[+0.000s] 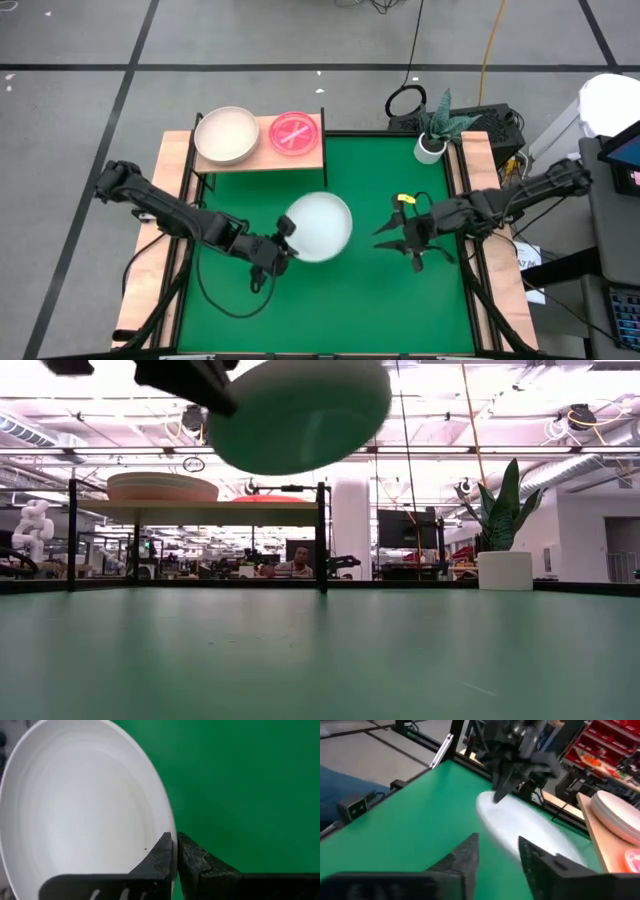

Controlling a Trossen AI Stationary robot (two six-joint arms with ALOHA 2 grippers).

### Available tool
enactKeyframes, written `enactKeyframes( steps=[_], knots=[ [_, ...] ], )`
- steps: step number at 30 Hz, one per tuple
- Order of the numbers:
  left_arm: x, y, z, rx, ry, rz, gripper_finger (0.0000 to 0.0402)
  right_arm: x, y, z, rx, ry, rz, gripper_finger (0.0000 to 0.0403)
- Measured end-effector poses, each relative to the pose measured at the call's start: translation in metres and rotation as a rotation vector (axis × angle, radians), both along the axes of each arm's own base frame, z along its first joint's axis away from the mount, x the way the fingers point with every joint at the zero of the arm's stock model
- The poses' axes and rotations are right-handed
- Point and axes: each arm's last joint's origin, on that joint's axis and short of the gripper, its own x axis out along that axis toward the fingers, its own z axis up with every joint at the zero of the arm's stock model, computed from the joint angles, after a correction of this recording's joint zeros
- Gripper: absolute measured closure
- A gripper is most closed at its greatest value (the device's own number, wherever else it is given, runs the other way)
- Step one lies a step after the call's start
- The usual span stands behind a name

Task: Place and stack plates onto a shelf
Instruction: Stack the gray plate on top of the brown plate on the shelf

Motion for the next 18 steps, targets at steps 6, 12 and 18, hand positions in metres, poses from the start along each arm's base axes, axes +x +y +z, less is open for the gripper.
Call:
enactKeyframes(
  steps=[6,12,18],
  knots=[
    [-0.01,0.017,0.03,0.024,0.017,0.128,0.0392,-0.016,-0.006,-0.022,0.016,-0.01,-0.008,0.0383],
    [-0.029,0.044,0.055,0.05,-0.022,0.251,0.0392,-0.022,-0.008,-0.041,0.047,-0.033,-0.015,0.0391],
    [-0.052,0.073,0.068,0.022,-0.01,0.387,0.0392,-0.025,-0.01,-0.052,0.043,-0.03,-0.033,0.0401]
  ],
)
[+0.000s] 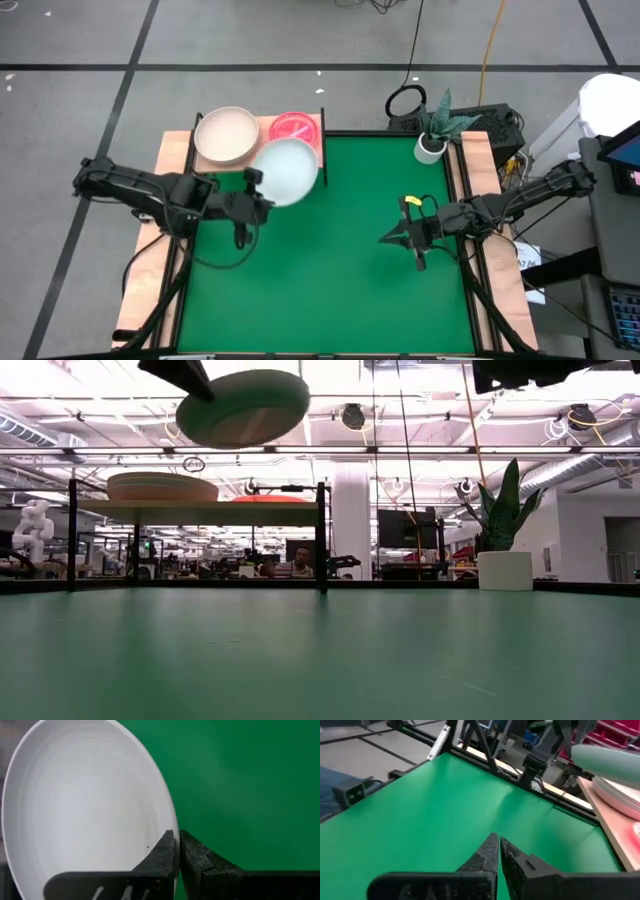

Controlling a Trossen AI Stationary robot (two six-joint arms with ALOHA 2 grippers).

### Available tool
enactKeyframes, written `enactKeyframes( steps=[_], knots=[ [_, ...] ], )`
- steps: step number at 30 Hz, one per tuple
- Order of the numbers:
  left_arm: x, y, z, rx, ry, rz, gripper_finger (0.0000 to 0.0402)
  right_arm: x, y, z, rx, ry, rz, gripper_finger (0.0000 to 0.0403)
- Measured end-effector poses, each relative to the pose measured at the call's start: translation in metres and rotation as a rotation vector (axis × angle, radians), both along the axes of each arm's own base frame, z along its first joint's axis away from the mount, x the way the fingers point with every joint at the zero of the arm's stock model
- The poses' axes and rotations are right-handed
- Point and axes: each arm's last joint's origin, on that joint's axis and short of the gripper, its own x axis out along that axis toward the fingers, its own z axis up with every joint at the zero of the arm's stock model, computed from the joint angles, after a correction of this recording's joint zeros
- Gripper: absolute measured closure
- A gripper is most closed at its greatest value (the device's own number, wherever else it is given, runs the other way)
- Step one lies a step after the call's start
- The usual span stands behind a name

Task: Place and stack plates onto a shelf
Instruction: Stack the gray plate on top of the brown plate on the shelf

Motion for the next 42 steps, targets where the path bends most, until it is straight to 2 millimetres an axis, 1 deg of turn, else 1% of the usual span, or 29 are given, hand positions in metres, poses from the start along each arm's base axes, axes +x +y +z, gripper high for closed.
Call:
enactKeyframes(
  steps=[6,12,21,26,34,42],
  knots=[
    [-0.02,0.027,0.01,-0.021,-0.007,0.132,0.0392,-0.002,-0.003,-0.007,0.003,0.002,-0.021,0.0402],
    [-0.038,0.055,0.011,-0.03,0.045,0.295,0.0392,-0.001,-0.005,-0.007,0.006,0.008,-0.032,0.0402],
    [-0.052,0.09,0.007,-0.037,0.121,0.507,0.0392,-0.001,-0.005,-0.008,0.019,0.018,-0.033,0.0403],
    [-0.059,0.101,0.005,-0.043,0.17,0.568,0.0388,-0.002,-0.005,-0.009,0.02,0.026,-0.034,0.0403],
    [-0.067,0.117,0.003,-0.111,0.174,0.65,0.0376,-0.002,-0.005,-0.009,0.019,0.027,-0.033,0.0403],
    [-0.072,0.126,0.003,-0.127,0.18,0.681,0.0373,-0.002,-0.005,-0.009,0.018,0.031,-0.033,0.0403]
  ],
)
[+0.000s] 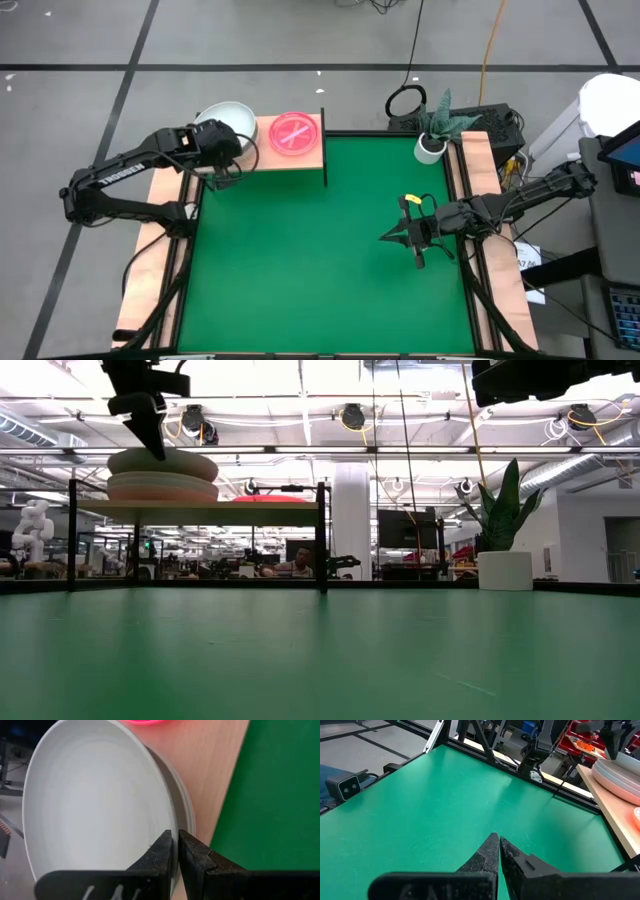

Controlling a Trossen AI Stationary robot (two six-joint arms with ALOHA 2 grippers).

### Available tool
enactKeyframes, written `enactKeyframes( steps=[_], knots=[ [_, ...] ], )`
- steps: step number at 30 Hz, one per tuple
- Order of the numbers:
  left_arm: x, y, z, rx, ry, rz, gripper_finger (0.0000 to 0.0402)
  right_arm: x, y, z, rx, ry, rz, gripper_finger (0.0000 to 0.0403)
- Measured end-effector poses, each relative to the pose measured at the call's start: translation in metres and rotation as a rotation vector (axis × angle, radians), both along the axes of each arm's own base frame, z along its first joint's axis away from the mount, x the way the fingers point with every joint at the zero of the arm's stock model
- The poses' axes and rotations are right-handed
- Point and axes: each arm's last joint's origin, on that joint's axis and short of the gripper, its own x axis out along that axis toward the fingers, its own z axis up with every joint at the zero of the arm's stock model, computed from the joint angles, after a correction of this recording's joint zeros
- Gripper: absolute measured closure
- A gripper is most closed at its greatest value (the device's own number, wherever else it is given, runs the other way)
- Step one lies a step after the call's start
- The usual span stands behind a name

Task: Place and stack plates onto a shelf
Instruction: Stack the gray plate on top of the brown plate on the shelf

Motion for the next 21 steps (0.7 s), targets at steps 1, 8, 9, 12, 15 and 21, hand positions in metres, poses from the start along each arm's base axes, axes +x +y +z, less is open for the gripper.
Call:
enactKeyframes(
  steps=[1,8,9,12,15,21],
  knots=[
    [0.0,0.001,0.0,0.001,0.002,-0.002,0.0373,0.0,0.0,0.0,0.0,0.001,0.0,0.0403],
    [-0.001,0.003,0.0,0.006,-0.001,0.005,0.0371,0.0,0.0,0.0,-0.002,0.002,0.0,0.0403],
    [-0.001,0.003,0.0,0.006,-0.001,0.005,0.0371,0.0,0.0,0.0,-0.002,0.003,0.001,0.0403],
    [-0.001,0.004,-0.002,0.006,0.006,0.001,0.0371,0.0,0.0,-0.001,-0.003,0.006,0.001,0.0403],
    [-0.001,0.004,-0.011,-0.007,0.032,0.001,0.0371,0.0,0.0,-0.001,-0.004,0.012,0.001,0.0403],
    [0.0,0.004,-0.029,-0.013,0.069,0.022,0.0371,0.0,0.0,-0.001,-0.004,0.012,0.002,0.0403]
  ],
)
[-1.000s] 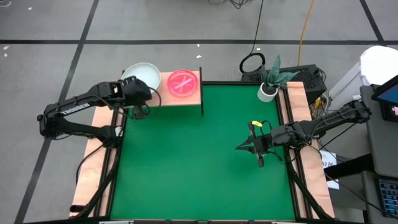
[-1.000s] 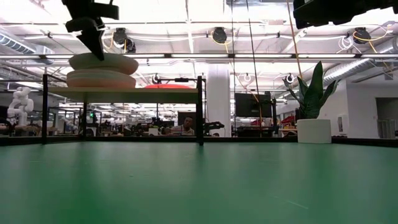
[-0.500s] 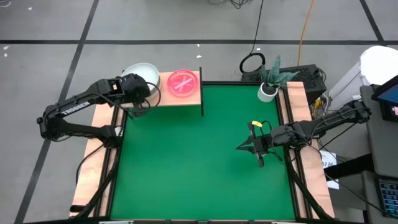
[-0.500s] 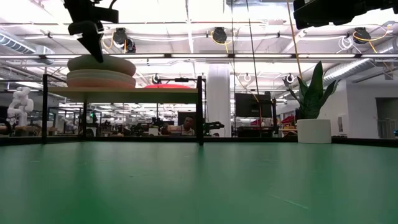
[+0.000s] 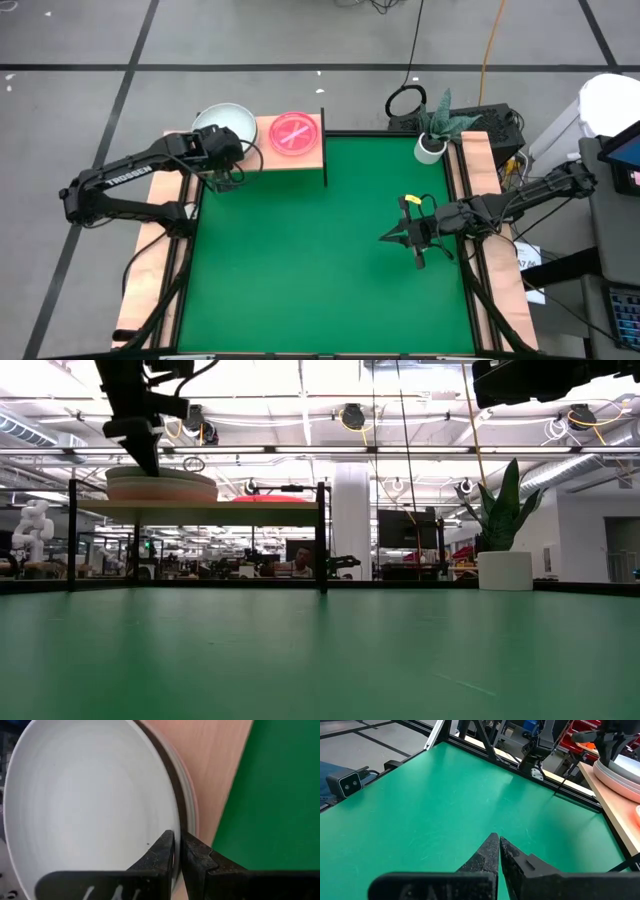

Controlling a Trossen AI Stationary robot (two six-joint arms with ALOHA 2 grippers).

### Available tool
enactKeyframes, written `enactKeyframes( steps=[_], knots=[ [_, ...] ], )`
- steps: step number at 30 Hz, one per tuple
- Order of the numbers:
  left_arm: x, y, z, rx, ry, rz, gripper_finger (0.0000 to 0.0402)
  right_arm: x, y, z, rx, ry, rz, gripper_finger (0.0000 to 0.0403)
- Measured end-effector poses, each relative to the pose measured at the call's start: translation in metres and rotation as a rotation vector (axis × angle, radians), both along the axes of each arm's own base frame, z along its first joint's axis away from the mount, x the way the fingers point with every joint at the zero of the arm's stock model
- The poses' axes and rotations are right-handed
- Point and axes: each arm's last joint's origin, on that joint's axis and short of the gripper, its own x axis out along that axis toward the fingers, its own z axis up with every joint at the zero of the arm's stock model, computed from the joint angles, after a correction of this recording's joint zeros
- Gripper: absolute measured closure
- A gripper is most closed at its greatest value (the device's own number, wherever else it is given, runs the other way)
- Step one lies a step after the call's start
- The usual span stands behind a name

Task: Place and stack plates onto a shelf
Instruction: Stack the gray plate on top of the brown plate on the shelf

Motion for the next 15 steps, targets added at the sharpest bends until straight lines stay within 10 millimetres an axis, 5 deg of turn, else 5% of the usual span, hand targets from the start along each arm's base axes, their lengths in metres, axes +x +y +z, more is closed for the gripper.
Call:
enactKeyframes(
  steps=[6,15],
  knots=[
    [0.0005,0.001,-0.0001,0.023,-0.001,0.012,0.0353,0.0,0.0,0.0,0.004,0.001,-0.001,0.0403],
    [0.0041,0.0036,0.0032,0.075,-0.045,0.026,0.0223,0.0,0.0,0.0001,0.012,0.002,-0.004,0.0403]
  ],
)
